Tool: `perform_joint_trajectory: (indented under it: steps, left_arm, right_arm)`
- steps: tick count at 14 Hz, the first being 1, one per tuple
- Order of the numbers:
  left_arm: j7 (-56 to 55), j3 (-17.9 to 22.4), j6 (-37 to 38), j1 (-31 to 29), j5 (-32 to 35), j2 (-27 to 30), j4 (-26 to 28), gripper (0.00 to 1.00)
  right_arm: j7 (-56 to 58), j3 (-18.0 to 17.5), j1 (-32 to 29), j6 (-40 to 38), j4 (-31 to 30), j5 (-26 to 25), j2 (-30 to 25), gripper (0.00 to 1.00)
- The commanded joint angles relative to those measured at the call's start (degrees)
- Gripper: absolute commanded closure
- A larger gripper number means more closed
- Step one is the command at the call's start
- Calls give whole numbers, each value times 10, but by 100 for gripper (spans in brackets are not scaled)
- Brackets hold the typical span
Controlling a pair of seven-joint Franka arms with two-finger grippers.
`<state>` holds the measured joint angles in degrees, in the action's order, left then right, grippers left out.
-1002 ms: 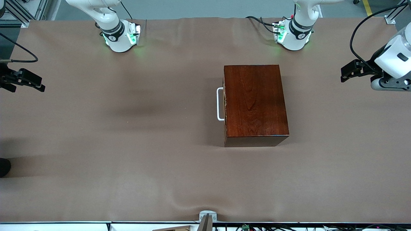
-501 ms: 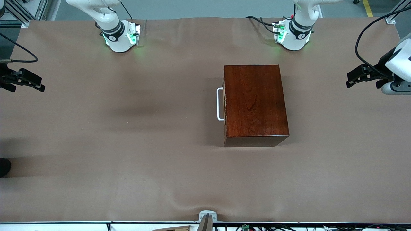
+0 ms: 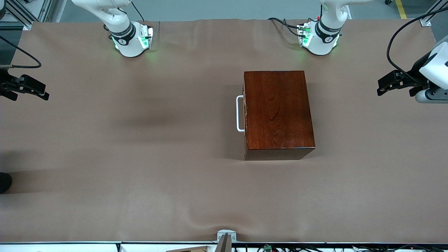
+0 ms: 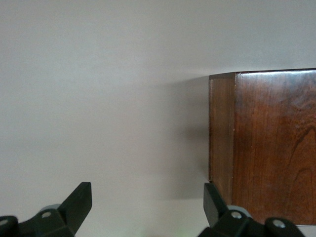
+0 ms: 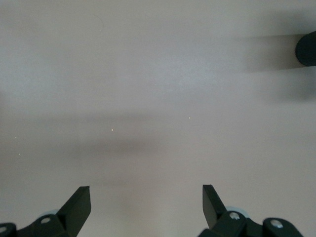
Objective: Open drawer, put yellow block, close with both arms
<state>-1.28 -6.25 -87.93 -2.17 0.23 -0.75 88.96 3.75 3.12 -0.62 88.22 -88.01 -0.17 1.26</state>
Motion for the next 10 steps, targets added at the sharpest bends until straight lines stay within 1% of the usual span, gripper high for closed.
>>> perform_joint_trajectory:
  steps: [1, 10]
  left_arm:
    - [1, -3, -6, -6, -14, 7, 7, 0]
    - [9, -3, -2, -6, -13, 14, 17, 0]
  right_arm:
    - [-8, -5, -6, -1, 1, -2, -6, 0]
    - [-8, -5, -6, -2, 1, -2, -6, 0]
